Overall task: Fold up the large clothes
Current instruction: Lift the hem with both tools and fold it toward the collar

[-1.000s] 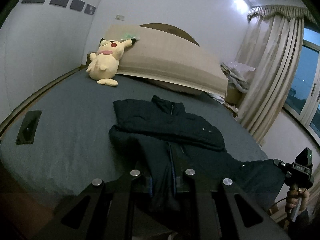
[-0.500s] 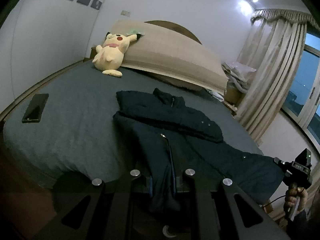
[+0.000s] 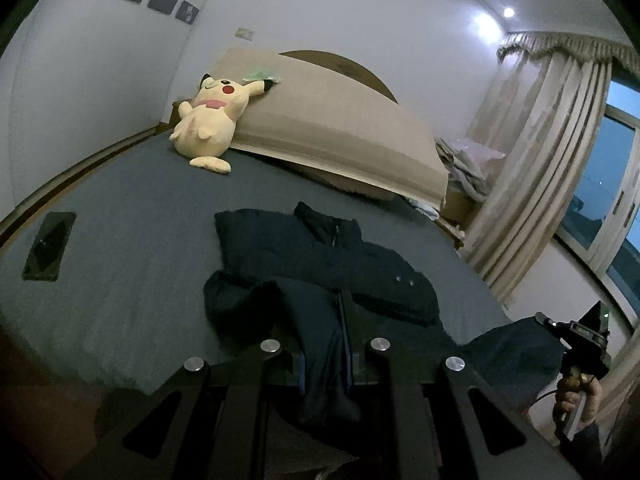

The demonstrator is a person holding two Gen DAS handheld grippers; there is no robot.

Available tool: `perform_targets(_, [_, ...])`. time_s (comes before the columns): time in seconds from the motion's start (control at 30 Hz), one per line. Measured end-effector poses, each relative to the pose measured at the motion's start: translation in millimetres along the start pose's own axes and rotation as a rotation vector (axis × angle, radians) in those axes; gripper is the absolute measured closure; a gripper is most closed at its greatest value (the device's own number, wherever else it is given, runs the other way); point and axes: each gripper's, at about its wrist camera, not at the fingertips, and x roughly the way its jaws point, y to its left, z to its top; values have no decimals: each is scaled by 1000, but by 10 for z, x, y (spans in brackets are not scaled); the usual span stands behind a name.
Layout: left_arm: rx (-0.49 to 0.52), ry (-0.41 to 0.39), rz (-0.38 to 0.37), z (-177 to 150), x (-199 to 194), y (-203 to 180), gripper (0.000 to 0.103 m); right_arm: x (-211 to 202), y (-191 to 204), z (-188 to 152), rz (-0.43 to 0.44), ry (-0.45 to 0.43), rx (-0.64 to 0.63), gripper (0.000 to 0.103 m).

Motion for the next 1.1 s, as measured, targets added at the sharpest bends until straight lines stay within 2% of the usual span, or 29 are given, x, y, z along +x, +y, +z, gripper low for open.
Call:
perform_targets(0.3, [-26,-10,12,354,397,40,89,532,74,440,-44,-34,-22,92])
perform_targets(0.6, [-54,-11,46,629,698,84,89,881,105,752,-88,-54,-39,92])
perform_targets(0.87, [-48,-7,84,842,1030,118,89,1164,80,967,-122,-58,-44,91])
perform_targets(1.1, [-50,33,108,981,1368,204,89,1453,-32,1087,-153,-36,-34,91])
